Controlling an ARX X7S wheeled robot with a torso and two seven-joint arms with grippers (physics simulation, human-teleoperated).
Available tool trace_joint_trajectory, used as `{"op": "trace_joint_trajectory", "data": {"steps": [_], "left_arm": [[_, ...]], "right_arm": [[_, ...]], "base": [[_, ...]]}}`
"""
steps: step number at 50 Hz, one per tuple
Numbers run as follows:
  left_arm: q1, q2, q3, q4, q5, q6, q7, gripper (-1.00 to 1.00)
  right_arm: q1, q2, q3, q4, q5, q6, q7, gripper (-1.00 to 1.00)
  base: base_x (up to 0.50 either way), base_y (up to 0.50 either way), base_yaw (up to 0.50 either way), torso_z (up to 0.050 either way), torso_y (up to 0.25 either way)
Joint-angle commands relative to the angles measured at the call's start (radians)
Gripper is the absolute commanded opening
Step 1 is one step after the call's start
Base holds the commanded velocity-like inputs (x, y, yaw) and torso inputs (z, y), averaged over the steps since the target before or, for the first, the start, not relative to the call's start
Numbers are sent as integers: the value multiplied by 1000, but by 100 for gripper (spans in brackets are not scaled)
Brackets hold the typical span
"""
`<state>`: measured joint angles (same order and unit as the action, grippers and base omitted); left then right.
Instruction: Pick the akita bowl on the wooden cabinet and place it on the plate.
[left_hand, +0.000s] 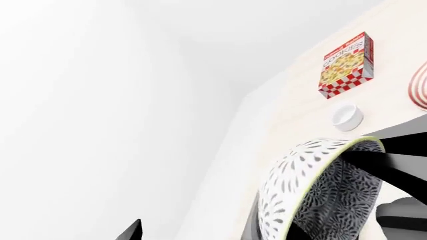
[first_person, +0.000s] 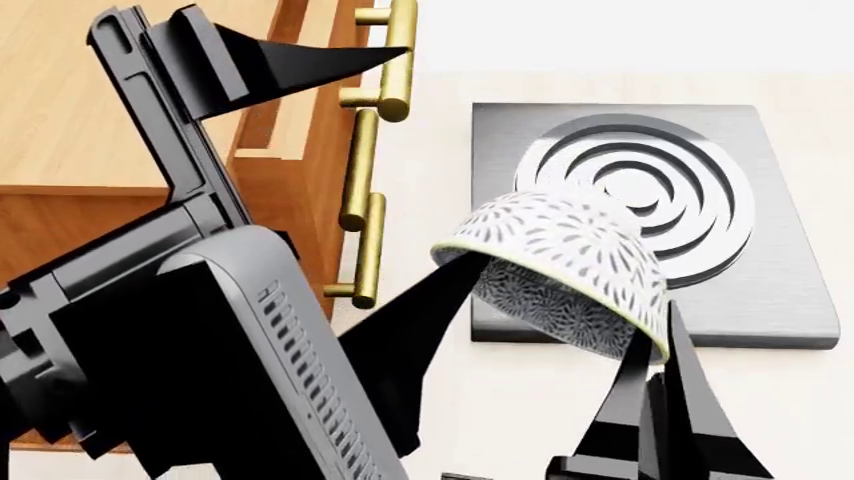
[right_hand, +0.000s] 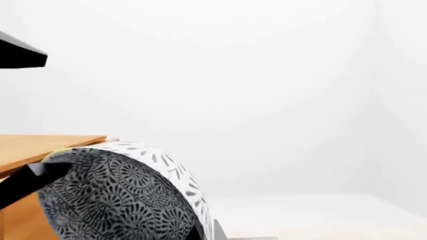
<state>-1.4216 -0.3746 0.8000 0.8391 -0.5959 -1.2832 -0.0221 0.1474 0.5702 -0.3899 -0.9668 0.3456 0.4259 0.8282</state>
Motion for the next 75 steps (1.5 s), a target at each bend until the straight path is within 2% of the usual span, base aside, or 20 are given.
{"op": "trace_joint_trajectory", "data": {"steps": [1, 13, 17, 21, 22, 23, 24, 25, 27, 28, 29, 30, 32, 41, 53, 61, 67, 70, 75], "left_arm": [[3, -4, -5, -4, 12, 1, -16, 100], [-2, 1, 3, -11, 10, 7, -20, 100], [2, -2, -2, -7, 5, 4, -24, 100], [5, -4, -8, -6, 2, 3, -28, 100], [6, -5, -8, -6, 2, 4, -29, 100], [7, -5, -8, -6, 2, 5, -30, 100], [10, -6, -8, -5, 2, 6, -33, 100], [11, -6, -7, -5, 2, 6, -34, 100], [12, -7, -8, -5, 1, 6, -35, 100], [12, -7, -11, -4, -2, 5, -35, 100], [11, -7, -10, -5, -1, 5, -36, 100], [12, -7, -12, -6, -2, 4, -36, 100], [11, -7, -12, -7, -3, 4, -38, 100], [15, -9, -12, -9, -6, 5, -44, 100], [21, -4, -28, -15, -26, -6, -49, 100], [25, -1, -32, -28, -43, -10, -42, 100], [14, 0, -17, -32, -36, -5, -45, 100], [14, -1, -12, -32, -33, 2, -48, 100], [19, -9, -9, -33, -30, 9, -51, 100]], "right_arm": [[-5, -1, 50, -1, 29, 15, 33, -100], [-35, -6, 129, -18, 63, -4, 88, -100], [-72, -31, 219, 4, 150, -50, 118, -100], [-62, -33, 253, 8, 201, -14, 154, -100], [-46, -33, 269, 4, 246, 51, 201, -100], [-56, -32, 261, 12, 216, -1, 165, -100], [-33, -27, 279, 11, 266, 91, 229, -100], [-51, -30, 279, 11, 245, 37, 197, -100], [-43, -31, 309, 1, 287, 86, 251, -100], [-15, -20, 319, -7, 329, 169, 308, -100], [-40, -24, 315, -12, 293, 96, 262, -100], [-6, -23, 318, -5, 322, 170, 315, -100], [-22, -28, 326, -7, 308, 118, 291, -100], [-49, -20, 440, -38, 424, 140, 381, -100], [-130, -52, 499, -29, 469, 9, 325, -100], [-144, -41, 507, -25, 488, -8, 310, -100], [-185, -27, 580, -34, 556, -63, 294, -100], [-240, -56, 645, -29, 633, -188, 190, -100], [-281, -66, 693, -33, 681, -259, 140, -100]], "base": [[0, 0, 0, 0, 0], [0, 0, 0, 1, 1], [0, 0, 0, 0, 0], [0, 0, 0, 0, 0], [0, 0, 0, 0, 0], [0, 0, 0, 0, 0], [0, 0, 0, 0, 0], [0, 0, 0, 0, 0], [0, 0, 0, 0, 0], [0, 0, 0, 0, 0], [0, 0, 0, 0, 0], [0, 0, 0, 0, 0], [0, 0, 0, 0, 0], [0, 0, 0, 0, 0], [0, 0, 0, 0, 1], [0, 0, 0, 0, 0], [0, 0, 0, 0, 0], [0, 0, 0, 0, 0], [0, 0, 0, 2, 0]]}}
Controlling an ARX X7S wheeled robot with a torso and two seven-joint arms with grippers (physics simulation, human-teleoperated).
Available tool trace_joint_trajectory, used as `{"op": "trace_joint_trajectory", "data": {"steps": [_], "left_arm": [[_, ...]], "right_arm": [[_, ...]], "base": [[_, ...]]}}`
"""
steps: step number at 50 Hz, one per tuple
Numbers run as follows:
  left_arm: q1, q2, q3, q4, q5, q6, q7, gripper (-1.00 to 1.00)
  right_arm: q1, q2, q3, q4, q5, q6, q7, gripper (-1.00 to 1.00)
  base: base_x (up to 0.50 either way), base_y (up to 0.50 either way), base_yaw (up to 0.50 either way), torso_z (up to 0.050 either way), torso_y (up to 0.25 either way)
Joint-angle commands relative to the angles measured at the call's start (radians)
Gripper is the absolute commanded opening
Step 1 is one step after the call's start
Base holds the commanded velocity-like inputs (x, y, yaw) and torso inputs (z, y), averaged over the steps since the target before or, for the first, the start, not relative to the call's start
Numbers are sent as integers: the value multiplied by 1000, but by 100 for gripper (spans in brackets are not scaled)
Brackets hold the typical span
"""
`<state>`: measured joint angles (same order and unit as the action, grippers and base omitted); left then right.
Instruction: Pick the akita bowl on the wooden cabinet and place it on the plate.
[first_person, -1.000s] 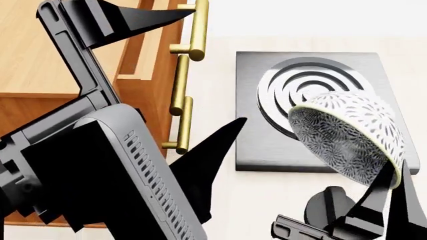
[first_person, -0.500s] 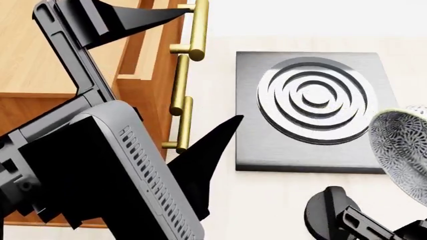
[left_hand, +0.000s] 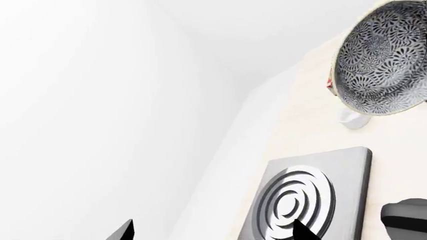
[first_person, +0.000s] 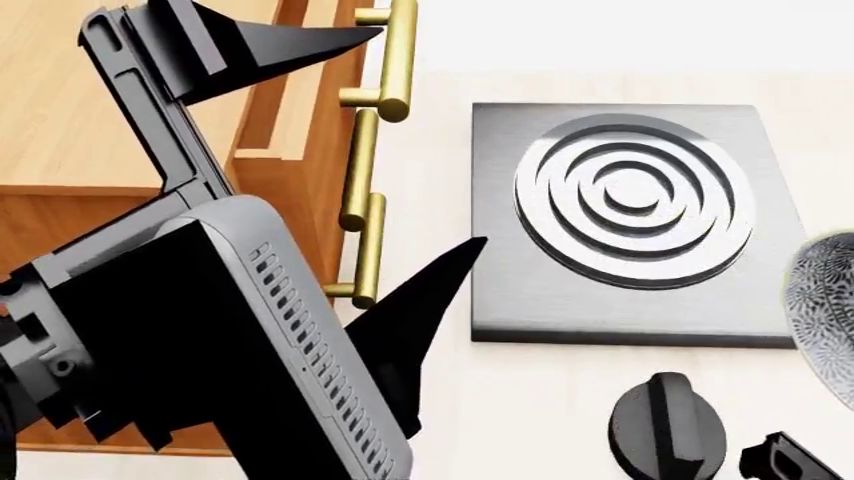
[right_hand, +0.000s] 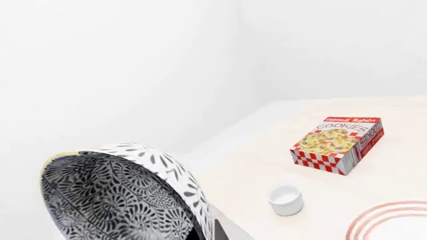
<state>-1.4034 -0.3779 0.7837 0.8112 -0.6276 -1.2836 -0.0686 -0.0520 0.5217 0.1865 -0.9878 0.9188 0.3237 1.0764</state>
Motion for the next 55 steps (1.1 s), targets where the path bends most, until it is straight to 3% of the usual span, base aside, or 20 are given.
{"op": "trace_joint_trajectory", "data": {"steps": [1, 10, 24, 36, 55], "left_arm": [[2, -5, 3, -7, 0, 9, -5, 100], [16, -15, 10, -8, 4, 26, -12, 100], [40, -31, 13, -11, 7, 52, -20, 100], [53, -42, 12, -13, 8, 67, -27, 100], [61, -51, 7, -14, 1, 75, -36, 100]], "right_arm": [[-87, -22, 124, -17, 116, -173, -120, -100], [-128, -52, 145, -1, 172, -257, -201, -100], [-71, -42, 150, 57, 274, -283, -162, -100], [-9, -58, 161, 186, 662, -378, -250, -100], [-15, -93, 200, 214, 760, -435, -275, -100]], "base": [[0, 0, 0, 0, 10], [0, 0, 0, 0, 0], [0, 0, 0, 0, 0], [0, 0, 0, 0, 0], [0, 0, 0, 0, 1]]}}
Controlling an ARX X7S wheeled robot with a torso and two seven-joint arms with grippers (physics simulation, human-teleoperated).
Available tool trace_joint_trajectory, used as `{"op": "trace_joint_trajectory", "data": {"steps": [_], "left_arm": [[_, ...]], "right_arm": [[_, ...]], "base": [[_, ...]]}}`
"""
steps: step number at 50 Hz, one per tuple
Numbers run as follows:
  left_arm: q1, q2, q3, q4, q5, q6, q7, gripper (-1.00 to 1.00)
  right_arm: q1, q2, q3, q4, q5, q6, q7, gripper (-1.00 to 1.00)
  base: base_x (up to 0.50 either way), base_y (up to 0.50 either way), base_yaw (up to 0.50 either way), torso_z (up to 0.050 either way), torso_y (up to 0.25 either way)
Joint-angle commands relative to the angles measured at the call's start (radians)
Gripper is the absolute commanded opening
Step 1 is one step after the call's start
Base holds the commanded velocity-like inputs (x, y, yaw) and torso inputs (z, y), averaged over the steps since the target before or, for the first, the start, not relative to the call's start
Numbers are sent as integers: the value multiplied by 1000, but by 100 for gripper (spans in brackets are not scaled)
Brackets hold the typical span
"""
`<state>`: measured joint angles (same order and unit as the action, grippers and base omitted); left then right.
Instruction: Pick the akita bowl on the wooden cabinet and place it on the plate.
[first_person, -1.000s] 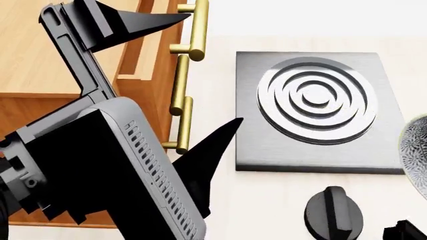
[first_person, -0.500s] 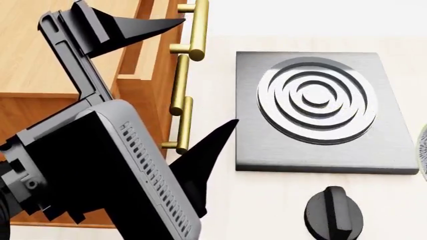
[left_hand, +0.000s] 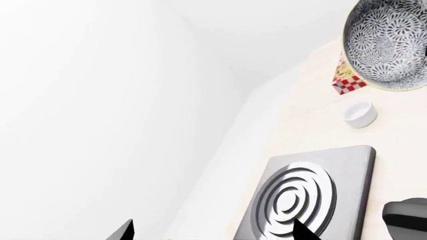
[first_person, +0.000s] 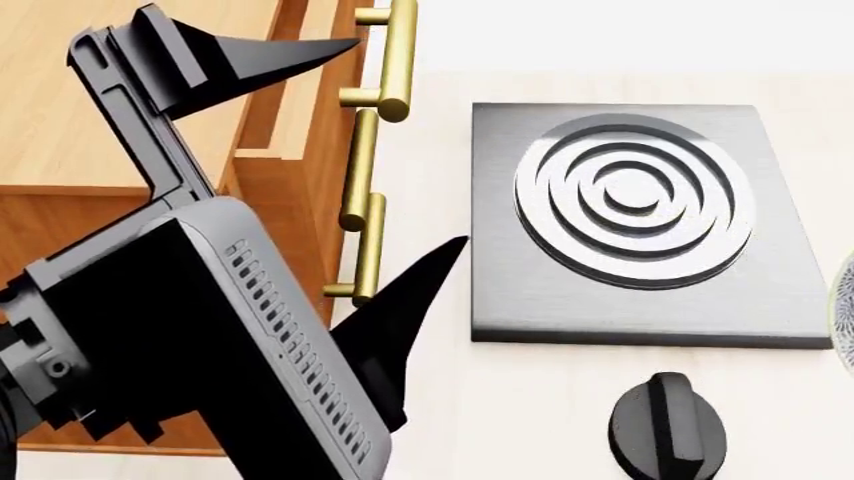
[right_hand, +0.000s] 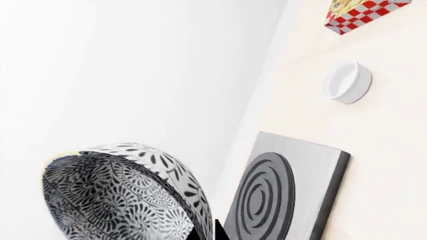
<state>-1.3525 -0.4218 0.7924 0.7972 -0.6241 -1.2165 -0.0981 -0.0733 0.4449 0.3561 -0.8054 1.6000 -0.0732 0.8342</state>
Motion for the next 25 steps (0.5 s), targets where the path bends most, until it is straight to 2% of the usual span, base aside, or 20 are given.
{"op": "trace_joint_trajectory", "data": {"steps": [1, 12, 25], "left_arm": [[13, -10, 1, 0, 0, 12, -7, 100], [27, -18, 8, -9, 6, 31, -10, 100], [36, -25, 10, -10, 5, 41, -16, 100]], "right_arm": [[9, -19, 34, 45, 88, -44, -29, -100], [-18, -101, 54, 104, 112, -113, 64, -100], [-48, -126, 62, 109, 121, -139, 162, -100]], "base": [[0, 0, 0, 0, 0], [0, 0, 0, 1, 0], [0, 0, 0, 0, 1]]}}
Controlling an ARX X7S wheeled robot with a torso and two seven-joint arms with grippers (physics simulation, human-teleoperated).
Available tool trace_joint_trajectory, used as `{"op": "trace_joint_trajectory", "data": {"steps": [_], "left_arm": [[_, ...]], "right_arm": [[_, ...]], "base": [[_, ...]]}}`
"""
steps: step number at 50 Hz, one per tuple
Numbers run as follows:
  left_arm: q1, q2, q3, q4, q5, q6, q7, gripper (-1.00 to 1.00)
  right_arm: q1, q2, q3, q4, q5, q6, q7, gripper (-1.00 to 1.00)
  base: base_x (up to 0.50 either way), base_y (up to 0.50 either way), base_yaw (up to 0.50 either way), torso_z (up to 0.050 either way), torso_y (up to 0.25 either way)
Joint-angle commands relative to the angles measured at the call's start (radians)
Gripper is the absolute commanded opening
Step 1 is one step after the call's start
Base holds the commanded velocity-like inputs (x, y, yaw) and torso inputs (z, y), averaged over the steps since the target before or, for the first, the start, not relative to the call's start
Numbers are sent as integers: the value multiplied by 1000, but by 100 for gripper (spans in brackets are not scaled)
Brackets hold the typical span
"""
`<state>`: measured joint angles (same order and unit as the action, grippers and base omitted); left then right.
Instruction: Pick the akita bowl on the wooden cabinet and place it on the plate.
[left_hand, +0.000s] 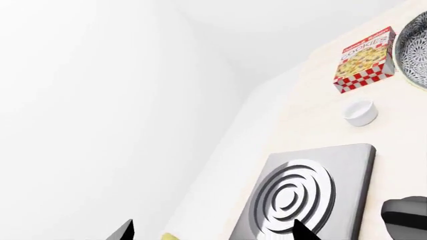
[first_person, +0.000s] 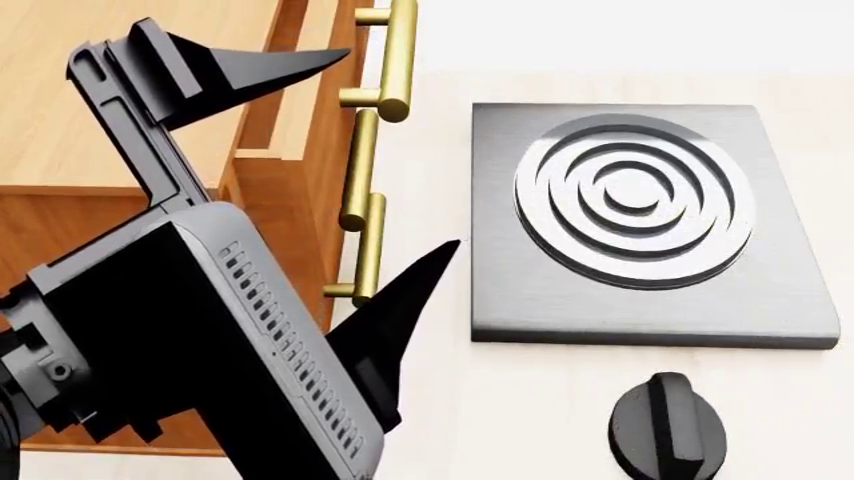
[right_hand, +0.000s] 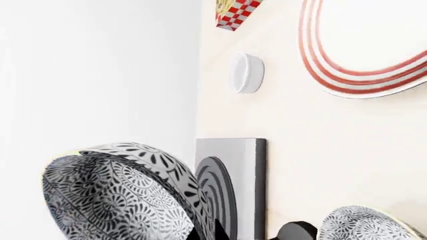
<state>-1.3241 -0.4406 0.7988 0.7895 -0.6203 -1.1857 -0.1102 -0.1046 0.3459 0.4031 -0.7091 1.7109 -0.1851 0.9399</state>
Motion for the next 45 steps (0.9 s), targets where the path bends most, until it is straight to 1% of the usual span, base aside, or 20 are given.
{"op": "trace_joint_trajectory", "data": {"steps": [1, 21, 29, 33, 38, 45], "left_arm": [[9, -7, 5, -2, 2, 11, -5, 100], [7, -9, 10, -10, 0, 18, -10, 100], [14, -11, 20, -13, 4, 27, -13, 100], [19, -13, 28, -19, 9, 36, -13, 100], [22, -17, 26, -21, 7, 40, -13, 100], [27, -24, 33, -26, 13, 53, -13, 100]], "right_arm": [[-17, -26, 15, 14, 8, -26, 57, -100], [-52, -11, 89, 19, 26, -60, 38, -100], [-79, -24, 106, 39, 39, -68, 7, -100], [-55, -13, 96, 48, -14, -70, 51, -100], [-22, -9, 90, 52, -35, -77, 60, -100], [37, 26, 66, 71, -71, -65, 117, -100]], "base": [[0, 0, 0, 0, 0], [0, 0, 0, 0, 1], [0, 0, 0, 0, 0], [0, 0, 0, 0, 0], [0, 0, 0, 0, 0], [0, 0, 0, 0, 0]]}}
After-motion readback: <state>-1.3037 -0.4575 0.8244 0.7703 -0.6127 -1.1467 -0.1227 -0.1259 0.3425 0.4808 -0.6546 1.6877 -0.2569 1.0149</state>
